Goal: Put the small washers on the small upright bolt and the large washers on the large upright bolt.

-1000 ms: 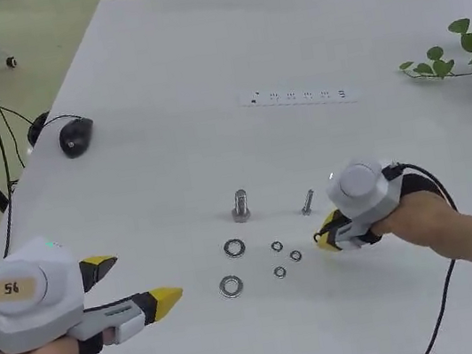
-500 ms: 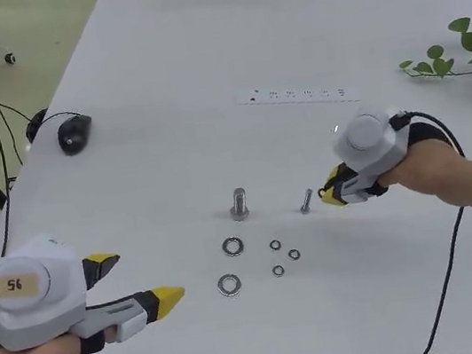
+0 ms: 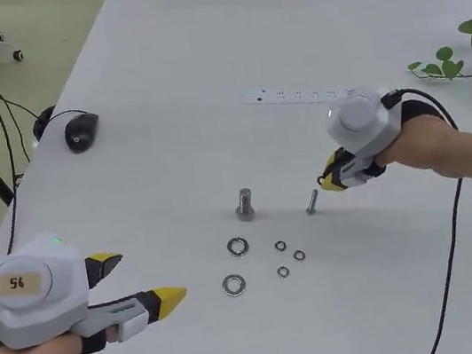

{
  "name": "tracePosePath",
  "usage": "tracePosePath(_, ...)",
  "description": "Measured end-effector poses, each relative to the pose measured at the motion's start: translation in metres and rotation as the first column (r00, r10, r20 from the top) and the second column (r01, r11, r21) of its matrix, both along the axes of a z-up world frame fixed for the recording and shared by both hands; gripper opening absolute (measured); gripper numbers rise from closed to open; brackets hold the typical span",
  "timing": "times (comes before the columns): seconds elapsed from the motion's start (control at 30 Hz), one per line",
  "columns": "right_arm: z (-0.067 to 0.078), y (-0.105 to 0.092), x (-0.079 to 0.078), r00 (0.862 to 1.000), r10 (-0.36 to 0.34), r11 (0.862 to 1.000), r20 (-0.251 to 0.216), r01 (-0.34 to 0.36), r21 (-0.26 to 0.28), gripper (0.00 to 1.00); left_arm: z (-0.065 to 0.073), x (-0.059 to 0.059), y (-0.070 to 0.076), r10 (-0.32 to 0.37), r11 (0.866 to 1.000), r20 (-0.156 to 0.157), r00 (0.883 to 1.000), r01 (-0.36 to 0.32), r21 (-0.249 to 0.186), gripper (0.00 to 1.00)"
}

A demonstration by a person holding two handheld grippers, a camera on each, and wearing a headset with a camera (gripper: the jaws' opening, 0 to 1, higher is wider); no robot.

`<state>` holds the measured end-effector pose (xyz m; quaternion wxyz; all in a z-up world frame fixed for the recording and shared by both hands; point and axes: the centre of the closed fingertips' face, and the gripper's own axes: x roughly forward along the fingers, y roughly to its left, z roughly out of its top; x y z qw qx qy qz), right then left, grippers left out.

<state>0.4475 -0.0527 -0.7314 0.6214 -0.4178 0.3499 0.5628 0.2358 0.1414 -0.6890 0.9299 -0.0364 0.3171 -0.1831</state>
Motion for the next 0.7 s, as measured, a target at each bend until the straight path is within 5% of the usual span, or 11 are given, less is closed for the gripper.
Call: tracePosePath(0.7, -0.022, 0.002, -0.004, 0.999, 0.016, 0.997, -0.043, -0.02, -0.08, 0.13, -0.002, -0.003, 0.005, 0.015, 1.0, -0.009, 1.0, -0.015, -0.007, 0.65)
